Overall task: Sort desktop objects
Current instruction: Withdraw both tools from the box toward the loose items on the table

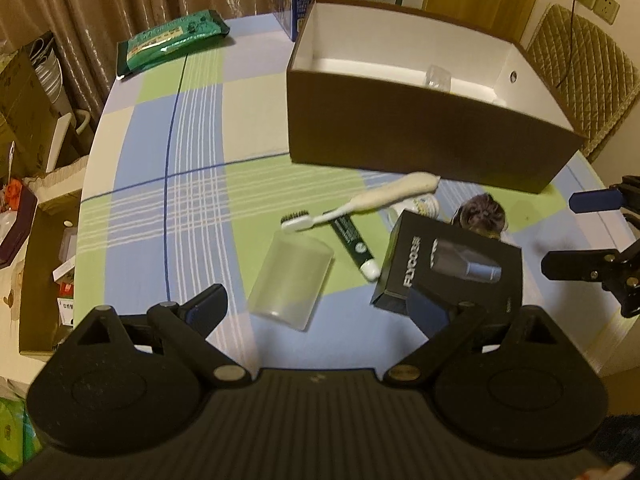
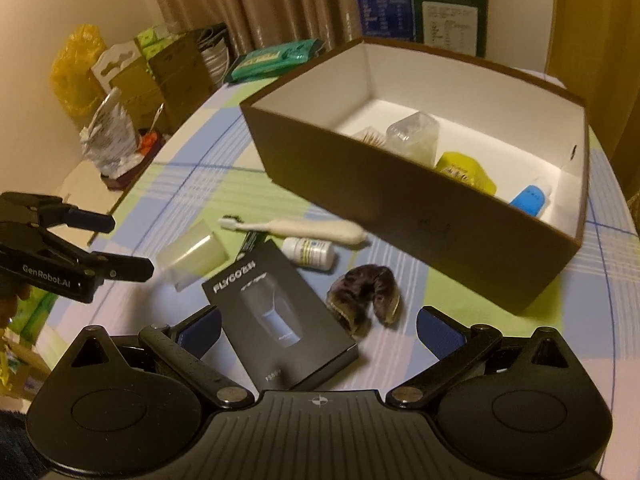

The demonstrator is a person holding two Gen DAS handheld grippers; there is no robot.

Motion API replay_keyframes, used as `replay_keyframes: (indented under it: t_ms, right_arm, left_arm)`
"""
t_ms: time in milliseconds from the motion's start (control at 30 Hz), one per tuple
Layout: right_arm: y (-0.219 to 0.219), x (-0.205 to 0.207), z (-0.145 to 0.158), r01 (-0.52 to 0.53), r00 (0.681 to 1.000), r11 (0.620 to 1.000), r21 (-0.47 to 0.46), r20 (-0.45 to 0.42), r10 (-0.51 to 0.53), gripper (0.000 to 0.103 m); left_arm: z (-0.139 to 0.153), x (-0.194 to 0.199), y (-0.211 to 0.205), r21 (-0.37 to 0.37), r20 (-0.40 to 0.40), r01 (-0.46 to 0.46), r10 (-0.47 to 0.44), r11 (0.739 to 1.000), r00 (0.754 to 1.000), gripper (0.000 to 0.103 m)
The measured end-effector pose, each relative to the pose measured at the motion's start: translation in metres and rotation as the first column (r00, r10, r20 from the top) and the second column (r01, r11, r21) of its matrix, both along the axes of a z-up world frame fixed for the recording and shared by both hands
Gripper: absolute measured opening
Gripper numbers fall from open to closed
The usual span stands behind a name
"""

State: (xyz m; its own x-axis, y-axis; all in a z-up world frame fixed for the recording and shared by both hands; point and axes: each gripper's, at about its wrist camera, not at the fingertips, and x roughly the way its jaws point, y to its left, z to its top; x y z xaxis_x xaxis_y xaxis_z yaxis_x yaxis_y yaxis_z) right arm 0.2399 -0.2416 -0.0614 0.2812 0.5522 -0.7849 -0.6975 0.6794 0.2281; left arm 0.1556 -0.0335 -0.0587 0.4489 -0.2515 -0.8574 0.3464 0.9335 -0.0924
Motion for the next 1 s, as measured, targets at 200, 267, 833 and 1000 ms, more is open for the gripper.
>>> replay_keyframes:
  t_ms: [200,267,833,1000]
  right_arm:
    - [0.01,-0.001,-0.016,-0.034,0.999,0.999,-0.03,-0.033,0.033,0.101]
    - [0.013,-0.002,-0.02,-0.042,0.998,0.998,-0.039,-0.039,0.04,0.101]
    - [0.041,0.0,-0.054,-0.192,0.98,0.977,-0.096,-0.073,0.185,0.101]
    - [0.052,-0.006,-0.056,-0.246,0.969,0.961,-0.125,-0.02,0.246,0.092]
  left_arm:
    - [-0.01,0.0,0.004,0.004,-0.013,0.003,-0.003,1.0,1.0,0.094]
    - [-0.013,0.0,0.006,0.005,-0.017,0.003,-0.003,1.0,1.0,0.094]
    - [-0.034,0.002,0.027,0.023,-0.061,-0.026,0.027,0.999,0.998,0.094]
    - [-0.04,0.0,0.034,0.029,-0.079,-0.044,0.046,0.999,0.996,0.094]
